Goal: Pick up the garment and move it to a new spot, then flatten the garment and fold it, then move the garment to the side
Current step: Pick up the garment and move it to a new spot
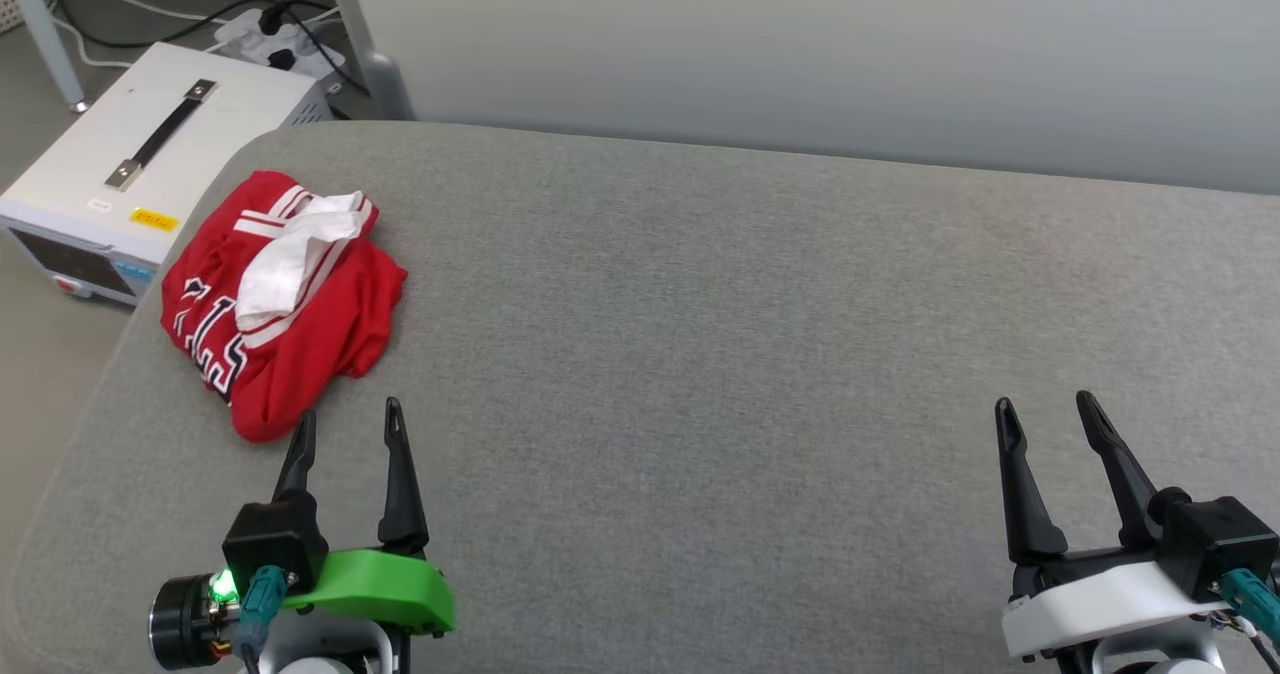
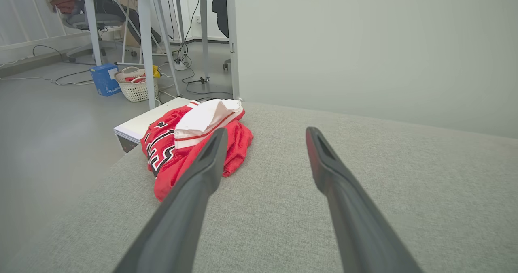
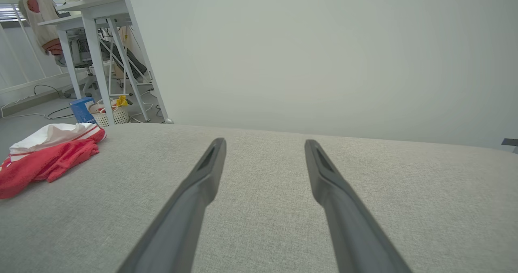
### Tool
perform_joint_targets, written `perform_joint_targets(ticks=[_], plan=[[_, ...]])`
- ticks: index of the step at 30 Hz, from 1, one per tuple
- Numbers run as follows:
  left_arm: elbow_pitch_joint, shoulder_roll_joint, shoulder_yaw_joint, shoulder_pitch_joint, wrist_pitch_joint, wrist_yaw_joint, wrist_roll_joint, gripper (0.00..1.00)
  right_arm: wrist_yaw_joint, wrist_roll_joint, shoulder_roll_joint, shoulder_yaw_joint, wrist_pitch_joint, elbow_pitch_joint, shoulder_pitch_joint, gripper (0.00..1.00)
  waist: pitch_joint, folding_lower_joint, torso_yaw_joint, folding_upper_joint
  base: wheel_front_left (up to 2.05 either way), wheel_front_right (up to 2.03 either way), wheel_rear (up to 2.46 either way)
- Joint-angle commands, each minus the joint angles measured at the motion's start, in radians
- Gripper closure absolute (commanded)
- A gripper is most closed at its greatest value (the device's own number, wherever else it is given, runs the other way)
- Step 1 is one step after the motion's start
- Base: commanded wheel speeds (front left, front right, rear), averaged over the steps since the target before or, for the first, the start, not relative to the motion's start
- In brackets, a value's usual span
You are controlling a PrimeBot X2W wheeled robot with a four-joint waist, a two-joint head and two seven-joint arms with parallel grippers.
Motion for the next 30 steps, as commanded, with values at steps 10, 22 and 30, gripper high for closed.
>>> perform_joint_targets(ticks=[10,22,30], plan=[[0.01,-0.003,0.026,-0.019,-0.029,0.019,-0.051,0.0,-0.001,-0.008,0.0,0.02,-0.031,-0.021,0.005,0.0,0.024,-0.0001,0.175,0.0,0.0,0.0,0.0],[0.023,-0.004,0.054,-0.018,-0.054,0.03,-0.096,0.0,-0.001,-0.005,0.0,0.039,-0.056,-0.033,0.004,0.0,0.04,-0.0001,0.298,0.0,0.0,0.0,0.0],[0.04,-0.004,0.095,-0.043,-0.058,-0.007,-0.089,0.0,-0.001,-0.003,0.001,0.051,-0.06,-0.033,0.004,0.0,0.041,-0.0001,0.303,0.0,0.0,0.0,0.0]])
